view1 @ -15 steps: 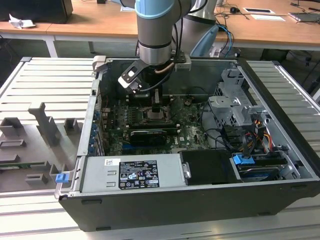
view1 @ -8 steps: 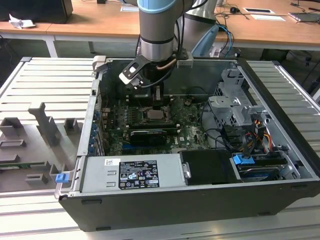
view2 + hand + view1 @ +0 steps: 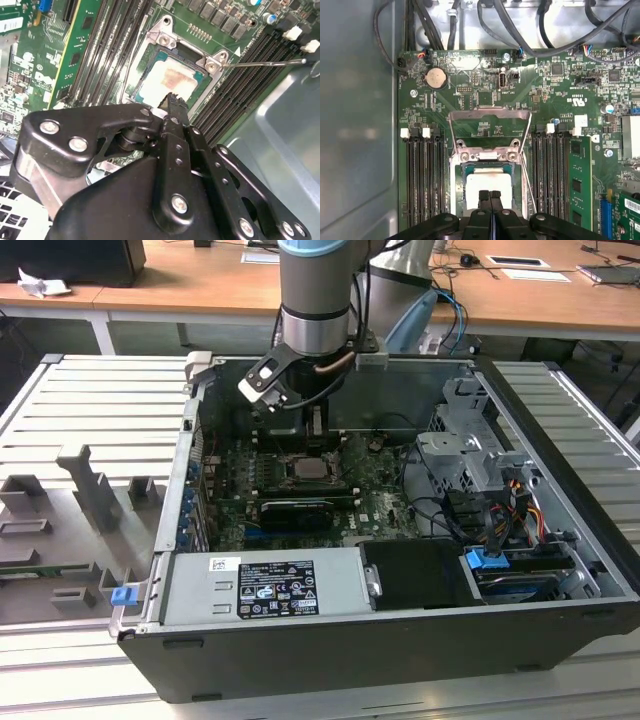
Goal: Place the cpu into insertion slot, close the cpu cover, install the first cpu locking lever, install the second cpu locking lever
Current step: 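Close the cpu cover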
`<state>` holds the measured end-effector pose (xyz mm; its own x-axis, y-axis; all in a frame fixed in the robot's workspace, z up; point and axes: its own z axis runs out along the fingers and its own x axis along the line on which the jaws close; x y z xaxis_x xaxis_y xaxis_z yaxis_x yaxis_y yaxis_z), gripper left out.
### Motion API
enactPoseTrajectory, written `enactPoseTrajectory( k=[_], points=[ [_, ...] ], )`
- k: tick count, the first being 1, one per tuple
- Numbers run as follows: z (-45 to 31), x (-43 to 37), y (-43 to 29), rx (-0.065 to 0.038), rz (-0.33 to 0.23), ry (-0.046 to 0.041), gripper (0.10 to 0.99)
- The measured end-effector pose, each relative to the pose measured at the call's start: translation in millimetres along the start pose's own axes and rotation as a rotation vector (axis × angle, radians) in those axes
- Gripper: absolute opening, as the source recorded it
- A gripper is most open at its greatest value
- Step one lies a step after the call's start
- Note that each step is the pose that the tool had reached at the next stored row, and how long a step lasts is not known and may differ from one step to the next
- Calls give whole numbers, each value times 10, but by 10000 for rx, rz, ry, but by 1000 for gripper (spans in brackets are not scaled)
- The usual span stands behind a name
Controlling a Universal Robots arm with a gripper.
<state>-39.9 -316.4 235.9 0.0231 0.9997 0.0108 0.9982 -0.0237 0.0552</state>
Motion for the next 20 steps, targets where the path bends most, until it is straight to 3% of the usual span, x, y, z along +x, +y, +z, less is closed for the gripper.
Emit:
enactPoseTrajectory(
  k=[2, 8, 10, 12, 17, 20],
  points=[
    [-18, 0, 1, 0, 1, 0, 106],
    [-164, 6, 10, 0, -2, 1, 106],
    [-253, 9, 15, 0, -1, 0, 106],
    [-272, 10, 21, 0, 0, 0, 106],
    [-281, 13, 147, 4, 0, -1, 106],
    [-328, 15, 180, 1, 1, 3, 106]
  ],
)
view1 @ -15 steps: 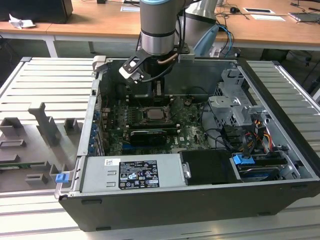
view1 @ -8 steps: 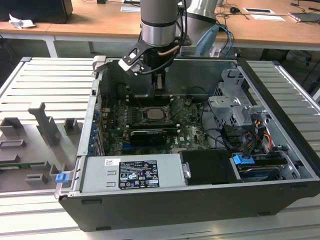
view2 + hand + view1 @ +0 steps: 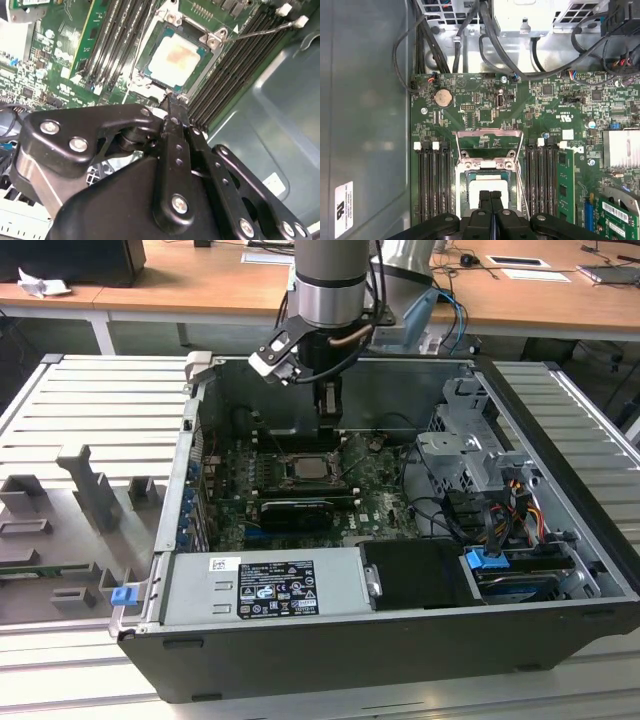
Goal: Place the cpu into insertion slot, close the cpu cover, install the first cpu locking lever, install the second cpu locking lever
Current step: 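Close the cpu cover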
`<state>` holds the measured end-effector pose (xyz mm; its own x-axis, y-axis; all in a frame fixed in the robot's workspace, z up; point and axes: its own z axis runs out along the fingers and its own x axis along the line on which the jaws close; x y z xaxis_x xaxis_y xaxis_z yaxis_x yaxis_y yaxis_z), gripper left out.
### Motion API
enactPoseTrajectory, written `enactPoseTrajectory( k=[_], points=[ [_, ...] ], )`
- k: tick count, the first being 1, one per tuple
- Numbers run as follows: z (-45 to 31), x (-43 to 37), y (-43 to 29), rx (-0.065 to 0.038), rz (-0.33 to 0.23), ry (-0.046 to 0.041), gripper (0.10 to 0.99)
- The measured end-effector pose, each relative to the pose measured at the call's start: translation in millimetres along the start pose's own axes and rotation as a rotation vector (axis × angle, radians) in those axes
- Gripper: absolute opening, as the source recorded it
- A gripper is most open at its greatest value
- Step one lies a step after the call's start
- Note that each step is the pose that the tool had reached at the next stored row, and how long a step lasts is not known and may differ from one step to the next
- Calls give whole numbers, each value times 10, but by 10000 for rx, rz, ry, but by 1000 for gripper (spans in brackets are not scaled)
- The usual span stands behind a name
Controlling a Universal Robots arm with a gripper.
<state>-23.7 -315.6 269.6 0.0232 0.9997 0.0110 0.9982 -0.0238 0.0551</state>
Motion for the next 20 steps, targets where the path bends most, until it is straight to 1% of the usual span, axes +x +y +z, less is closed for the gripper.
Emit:
enactPoseTrajectory(
  k=[2, 8, 10, 14, 16, 18, 20],
  points=[
    [2, 1, 52, 2, -2, -2, 106],
    [11, 4, 174, 2, -3, -1, 106],
    [22, 7, 251, 4, -88, 18, 106],
    [36, 10, 344, 8, -400, 35, 106],
    [40, 12, 390, 9, -440, 38, 106],
    [46, 15, 487, 9, -441, 39, 106],
    [49, 16, 551, 9, -439, 39, 106]
  ],
)
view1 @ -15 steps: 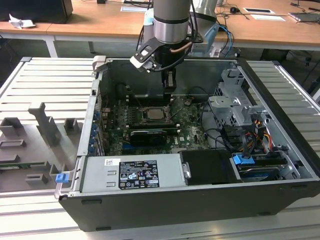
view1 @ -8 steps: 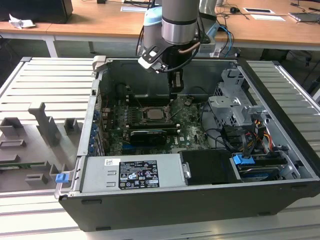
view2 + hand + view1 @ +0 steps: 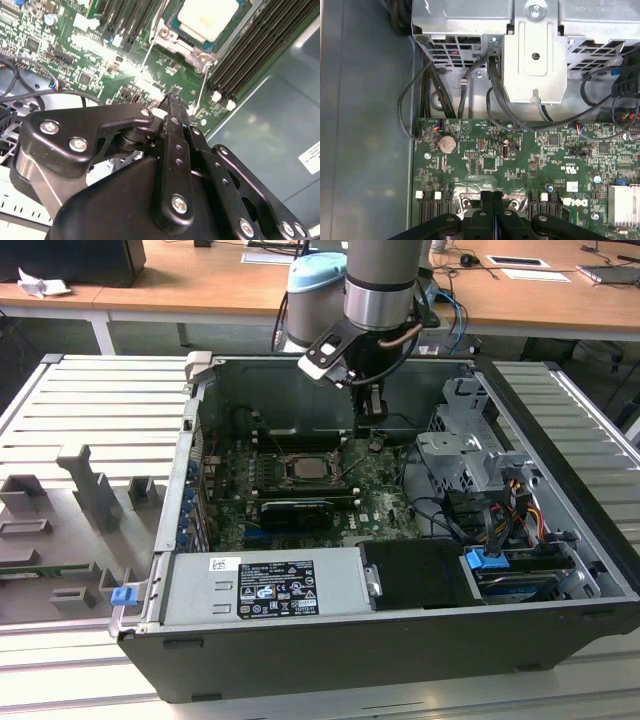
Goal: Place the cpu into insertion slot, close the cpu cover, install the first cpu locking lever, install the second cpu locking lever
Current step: 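Close the cpu cover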
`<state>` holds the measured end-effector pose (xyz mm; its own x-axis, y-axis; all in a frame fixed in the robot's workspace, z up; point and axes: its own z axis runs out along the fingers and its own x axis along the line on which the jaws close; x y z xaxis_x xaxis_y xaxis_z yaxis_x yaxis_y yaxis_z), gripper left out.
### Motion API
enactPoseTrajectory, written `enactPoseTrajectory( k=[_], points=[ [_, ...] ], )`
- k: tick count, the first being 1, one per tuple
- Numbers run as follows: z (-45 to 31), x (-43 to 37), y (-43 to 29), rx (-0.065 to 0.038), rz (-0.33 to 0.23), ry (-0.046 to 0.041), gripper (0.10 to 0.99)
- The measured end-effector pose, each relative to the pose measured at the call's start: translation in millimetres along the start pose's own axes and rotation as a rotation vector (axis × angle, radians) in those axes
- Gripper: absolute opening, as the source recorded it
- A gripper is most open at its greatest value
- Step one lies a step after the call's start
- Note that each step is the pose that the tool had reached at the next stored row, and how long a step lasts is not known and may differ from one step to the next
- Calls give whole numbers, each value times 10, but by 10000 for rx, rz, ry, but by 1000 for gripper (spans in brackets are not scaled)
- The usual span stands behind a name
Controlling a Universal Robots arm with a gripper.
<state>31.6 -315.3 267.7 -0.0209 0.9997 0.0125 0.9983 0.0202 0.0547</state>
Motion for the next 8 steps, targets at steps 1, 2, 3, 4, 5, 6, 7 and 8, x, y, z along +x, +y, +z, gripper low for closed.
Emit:
enactPoseTrajectory(
  k=[1, 2, 3, 4, 5, 6, 7, 8],
  points=[
    [3, -1, 36, 0, 14, -1, 106],
    [7, -2, 72, 0, 30, -2, 106],
    [10, -2, 94, 0, 39, -2, 106],
    [13, -3, 109, 0, 45, -3, 106],
    [15, -3, 124, 0, 48, -4, 106],
    [19, -3, 143, 0, 49, -4, 106],
    [28, -2, 154, -1, 49, -1, 106],
    [37, -3, 157, -1, 49, -2, 106]
  ],
)
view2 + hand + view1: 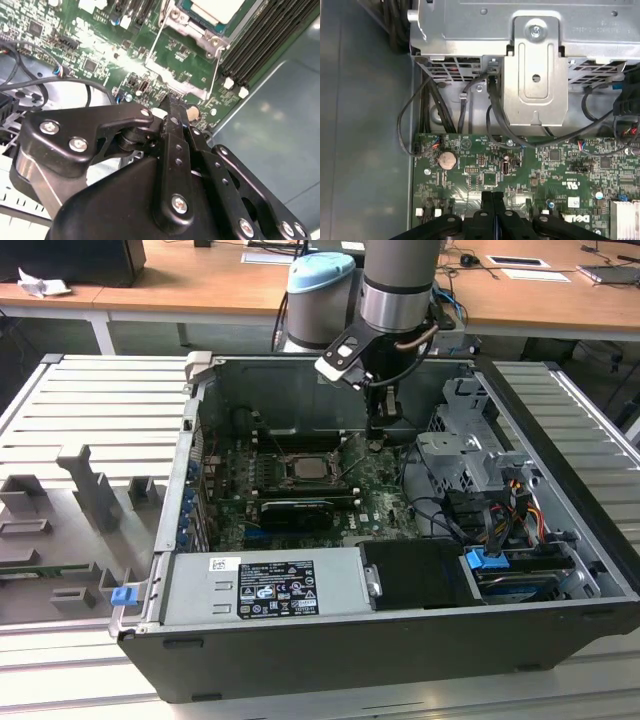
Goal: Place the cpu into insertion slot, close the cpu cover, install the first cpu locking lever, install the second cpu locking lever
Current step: 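Close the cpu cover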
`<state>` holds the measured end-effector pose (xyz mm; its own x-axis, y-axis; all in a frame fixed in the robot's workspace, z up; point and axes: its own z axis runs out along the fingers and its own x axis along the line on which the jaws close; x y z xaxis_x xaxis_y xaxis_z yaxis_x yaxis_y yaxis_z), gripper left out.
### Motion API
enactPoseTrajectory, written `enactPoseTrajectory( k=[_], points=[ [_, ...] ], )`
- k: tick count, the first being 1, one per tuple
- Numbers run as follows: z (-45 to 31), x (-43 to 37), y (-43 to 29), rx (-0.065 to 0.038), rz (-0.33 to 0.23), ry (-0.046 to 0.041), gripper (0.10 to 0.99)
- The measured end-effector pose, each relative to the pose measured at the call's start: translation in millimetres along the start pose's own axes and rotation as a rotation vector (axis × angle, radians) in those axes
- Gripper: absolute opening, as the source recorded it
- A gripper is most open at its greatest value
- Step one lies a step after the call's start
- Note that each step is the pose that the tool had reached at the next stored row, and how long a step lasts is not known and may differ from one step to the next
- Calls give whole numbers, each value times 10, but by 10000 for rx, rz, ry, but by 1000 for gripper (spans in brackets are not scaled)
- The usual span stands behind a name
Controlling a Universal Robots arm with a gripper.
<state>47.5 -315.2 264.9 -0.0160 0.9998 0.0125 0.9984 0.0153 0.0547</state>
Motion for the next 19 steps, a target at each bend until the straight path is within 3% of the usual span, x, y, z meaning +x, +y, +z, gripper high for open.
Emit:
enactPoseTrajectory(
  k=[4, 11, 19],
  points=[
    [120, -2, 12, -1, 4, 1, 106],
    [126, 0, -115, 2, 2, -1, 106],
    [129, 1, -169, 4, 1, 0, 106]
  ],
)
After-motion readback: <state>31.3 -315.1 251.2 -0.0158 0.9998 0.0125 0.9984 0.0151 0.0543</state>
